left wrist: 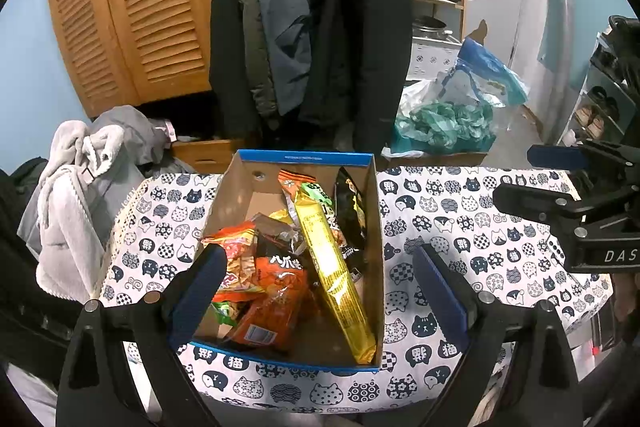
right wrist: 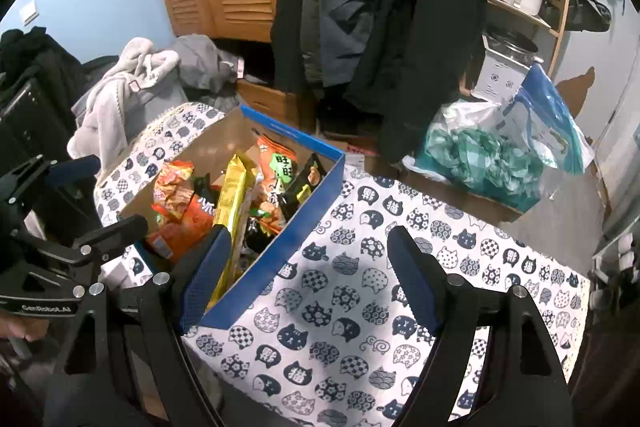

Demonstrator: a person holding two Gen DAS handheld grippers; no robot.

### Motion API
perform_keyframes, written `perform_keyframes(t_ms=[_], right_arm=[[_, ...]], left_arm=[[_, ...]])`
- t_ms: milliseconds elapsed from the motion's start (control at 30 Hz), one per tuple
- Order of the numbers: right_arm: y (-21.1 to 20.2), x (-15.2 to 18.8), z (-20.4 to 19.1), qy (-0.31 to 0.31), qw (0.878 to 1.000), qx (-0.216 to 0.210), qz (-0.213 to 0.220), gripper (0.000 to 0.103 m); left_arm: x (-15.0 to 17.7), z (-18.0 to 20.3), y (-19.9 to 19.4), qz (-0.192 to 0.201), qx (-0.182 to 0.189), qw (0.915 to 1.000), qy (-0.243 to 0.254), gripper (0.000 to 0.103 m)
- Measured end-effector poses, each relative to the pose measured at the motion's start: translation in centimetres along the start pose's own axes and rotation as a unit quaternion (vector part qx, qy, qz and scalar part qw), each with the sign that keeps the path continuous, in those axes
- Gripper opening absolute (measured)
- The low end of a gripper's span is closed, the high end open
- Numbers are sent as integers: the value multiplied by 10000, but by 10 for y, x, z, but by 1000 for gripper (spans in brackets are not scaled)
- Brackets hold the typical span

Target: Organize snacks

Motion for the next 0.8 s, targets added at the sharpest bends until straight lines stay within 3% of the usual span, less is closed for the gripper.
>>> perform_keyframes(t_ms=[800], right_arm=[[-1,0,1,-12,10000,-4,-18,79]], left_arm=[[0,-2,-3,-34,-28,10000,-13,95]])
Point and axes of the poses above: each gripper's, at about its wrist camera, not at the fingertips, and y roughly the way its jaws point, z to its right, x to its underside, the point moved 3 cm from there along y, roughly the way its jaws point, and after that the axes turned 14 degrees about y, right-handed, at the moved point
